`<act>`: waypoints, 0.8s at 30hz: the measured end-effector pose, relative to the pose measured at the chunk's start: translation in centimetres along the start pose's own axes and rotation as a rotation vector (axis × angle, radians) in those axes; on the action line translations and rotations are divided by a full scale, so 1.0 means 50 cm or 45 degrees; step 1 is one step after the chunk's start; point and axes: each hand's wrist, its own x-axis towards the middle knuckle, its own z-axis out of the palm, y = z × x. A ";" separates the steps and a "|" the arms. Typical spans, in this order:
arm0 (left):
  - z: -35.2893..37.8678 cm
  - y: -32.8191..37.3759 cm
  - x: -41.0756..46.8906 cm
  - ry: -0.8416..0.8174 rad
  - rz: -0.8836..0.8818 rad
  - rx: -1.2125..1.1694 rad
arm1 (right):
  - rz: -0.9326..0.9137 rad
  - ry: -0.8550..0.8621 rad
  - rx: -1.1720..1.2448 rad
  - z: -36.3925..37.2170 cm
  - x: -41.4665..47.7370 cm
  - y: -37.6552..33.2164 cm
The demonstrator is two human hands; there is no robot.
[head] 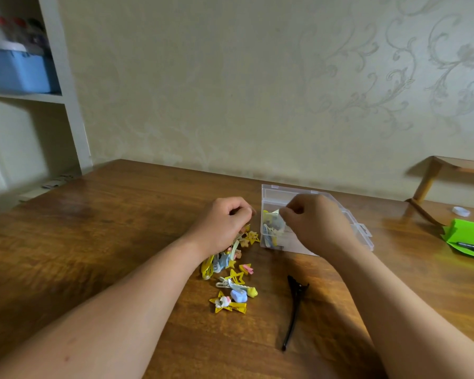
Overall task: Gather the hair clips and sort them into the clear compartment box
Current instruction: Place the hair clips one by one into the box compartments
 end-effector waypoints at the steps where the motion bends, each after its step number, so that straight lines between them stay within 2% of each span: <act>1: -0.001 0.000 0.001 0.009 -0.003 -0.019 | -0.078 0.019 0.054 -0.007 -0.009 -0.011; 3: -0.003 -0.001 0.002 0.030 -0.023 -0.061 | -0.237 -0.035 0.145 -0.020 -0.025 -0.034; 6: -0.006 0.001 0.003 0.065 -0.028 -0.073 | -0.430 -0.243 0.175 -0.038 -0.045 -0.069; 11: -0.006 0.002 0.002 0.139 -0.096 -0.129 | -0.551 -0.863 0.065 -0.060 -0.077 -0.106; 13: -0.005 0.000 0.000 0.142 -0.092 -0.145 | -0.568 -1.000 -0.009 -0.058 -0.085 -0.111; 16: -0.005 -0.003 0.003 0.141 -0.104 -0.113 | -0.584 -1.040 -0.111 -0.047 -0.091 -0.112; 22: -0.002 -0.009 0.013 0.113 -0.072 -0.076 | -0.651 -0.942 -0.214 -0.024 -0.101 -0.123; 24: -0.003 -0.006 0.011 0.114 -0.078 -0.097 | -0.648 -0.850 -0.191 -0.028 -0.096 -0.120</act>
